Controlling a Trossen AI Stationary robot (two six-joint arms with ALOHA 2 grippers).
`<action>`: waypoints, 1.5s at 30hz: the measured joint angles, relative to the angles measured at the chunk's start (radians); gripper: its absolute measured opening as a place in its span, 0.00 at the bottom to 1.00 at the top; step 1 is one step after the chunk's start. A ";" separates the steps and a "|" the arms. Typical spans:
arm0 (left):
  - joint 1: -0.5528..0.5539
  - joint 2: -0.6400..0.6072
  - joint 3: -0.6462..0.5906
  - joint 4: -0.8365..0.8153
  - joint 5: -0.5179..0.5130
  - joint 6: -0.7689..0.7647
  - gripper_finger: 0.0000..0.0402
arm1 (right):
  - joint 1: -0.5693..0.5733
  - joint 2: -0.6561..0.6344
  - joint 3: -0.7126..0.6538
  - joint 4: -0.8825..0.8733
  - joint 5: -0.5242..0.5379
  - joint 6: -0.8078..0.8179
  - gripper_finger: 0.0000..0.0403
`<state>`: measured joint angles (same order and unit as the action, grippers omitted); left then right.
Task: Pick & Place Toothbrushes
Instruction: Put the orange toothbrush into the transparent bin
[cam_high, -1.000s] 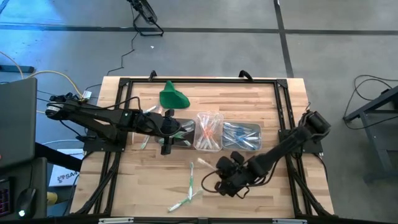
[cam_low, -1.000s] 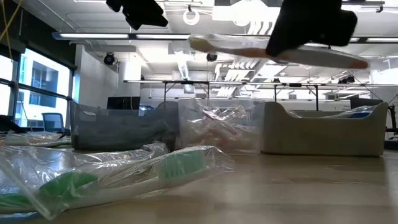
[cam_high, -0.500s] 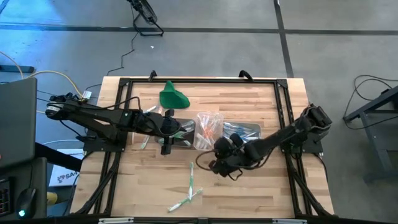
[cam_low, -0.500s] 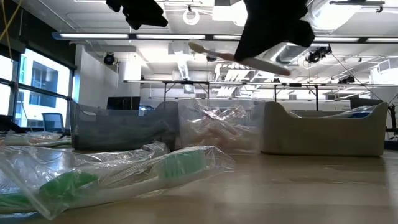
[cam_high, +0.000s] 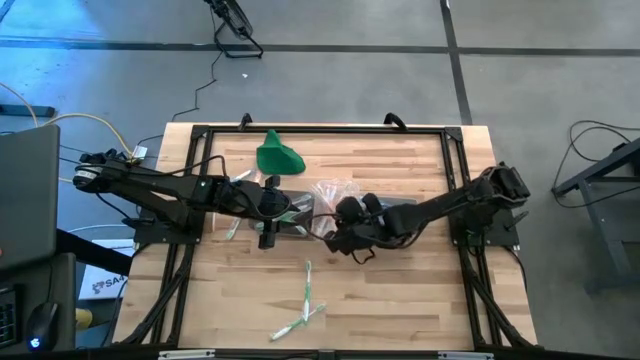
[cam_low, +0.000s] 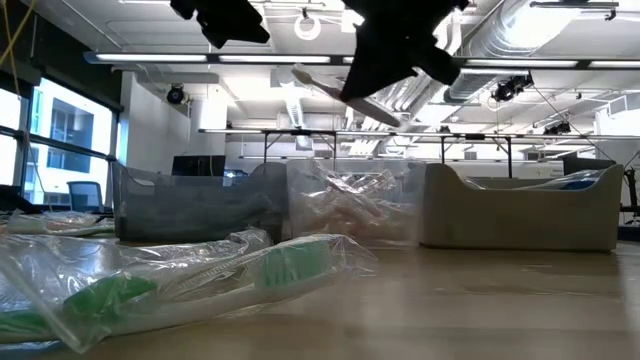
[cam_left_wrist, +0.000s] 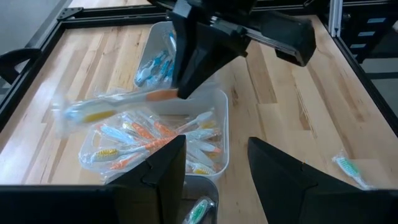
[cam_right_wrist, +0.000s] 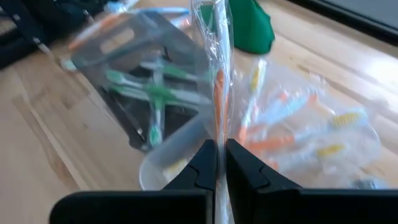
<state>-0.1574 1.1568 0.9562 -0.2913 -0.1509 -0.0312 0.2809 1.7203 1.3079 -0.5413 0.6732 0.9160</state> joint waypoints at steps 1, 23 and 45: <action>0.000 0.000 0.000 0.000 0.000 0.000 0.42 | -0.005 0.000 0.000 0.016 0.001 -0.011 0.02; 0.000 0.000 0.000 -0.004 0.002 0.000 0.42 | -0.046 0.006 -0.105 0.142 0.113 0.127 0.02; 0.000 0.000 0.000 -0.005 -0.001 -0.001 0.42 | -0.048 0.006 -0.296 0.367 0.075 0.161 0.04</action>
<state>-0.1574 1.1568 0.9562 -0.2958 -0.1520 -0.0319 0.2329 1.7264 1.0115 -0.1746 0.7486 1.0770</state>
